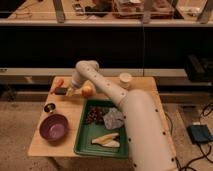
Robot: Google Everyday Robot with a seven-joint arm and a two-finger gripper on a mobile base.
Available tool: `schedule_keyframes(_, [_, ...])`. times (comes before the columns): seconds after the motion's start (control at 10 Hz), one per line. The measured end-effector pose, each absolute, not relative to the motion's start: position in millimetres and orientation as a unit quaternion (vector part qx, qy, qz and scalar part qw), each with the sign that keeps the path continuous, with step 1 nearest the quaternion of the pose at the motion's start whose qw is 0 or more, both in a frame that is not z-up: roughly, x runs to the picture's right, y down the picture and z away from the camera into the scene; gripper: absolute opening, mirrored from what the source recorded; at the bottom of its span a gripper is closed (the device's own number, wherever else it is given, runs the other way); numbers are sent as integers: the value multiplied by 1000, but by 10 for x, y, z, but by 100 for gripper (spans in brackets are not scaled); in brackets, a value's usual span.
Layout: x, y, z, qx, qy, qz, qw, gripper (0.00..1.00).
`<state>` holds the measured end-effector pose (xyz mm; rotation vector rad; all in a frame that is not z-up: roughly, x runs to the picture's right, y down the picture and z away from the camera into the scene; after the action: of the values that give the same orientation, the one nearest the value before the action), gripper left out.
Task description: Place eraser in paper cup
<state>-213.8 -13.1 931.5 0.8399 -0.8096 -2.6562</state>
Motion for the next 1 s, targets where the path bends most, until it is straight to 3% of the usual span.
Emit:
schedule_keyframes(0.4, [-1084, -496, 9064, 267, -237, -919, 167, 0])
schedule_keyframes(1.0, [117, -442, 9066, 214, -231, -906, 284, 0])
